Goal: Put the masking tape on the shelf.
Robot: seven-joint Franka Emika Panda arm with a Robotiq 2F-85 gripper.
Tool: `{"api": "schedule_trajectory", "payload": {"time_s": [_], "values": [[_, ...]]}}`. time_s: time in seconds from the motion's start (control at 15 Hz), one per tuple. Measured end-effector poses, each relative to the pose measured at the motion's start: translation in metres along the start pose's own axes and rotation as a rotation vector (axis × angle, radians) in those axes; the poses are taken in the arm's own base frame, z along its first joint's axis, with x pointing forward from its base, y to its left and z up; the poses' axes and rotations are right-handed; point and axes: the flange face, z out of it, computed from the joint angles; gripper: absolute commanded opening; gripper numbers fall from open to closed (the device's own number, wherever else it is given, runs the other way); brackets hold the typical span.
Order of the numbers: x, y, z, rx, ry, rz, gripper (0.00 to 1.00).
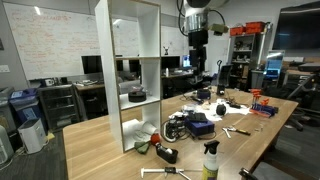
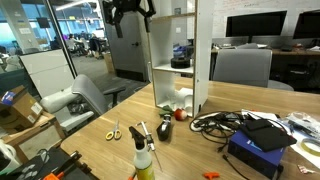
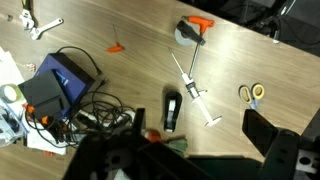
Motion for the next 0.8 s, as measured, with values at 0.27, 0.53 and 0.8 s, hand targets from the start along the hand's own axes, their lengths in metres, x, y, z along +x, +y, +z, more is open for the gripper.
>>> {"api": "schedule_trajectory", "payload": {"time_s": [0.27,0.53,0.8], "values": [[-0.081,-0.002,0.016,0.092,-0.017,0.005,1.00],[-0.159,-0.007,0.035,0.184,-0.040,0.033,1.00],[-0.186,-0.013,0.037,0.200,-0.018,0.049,1.00]]}}
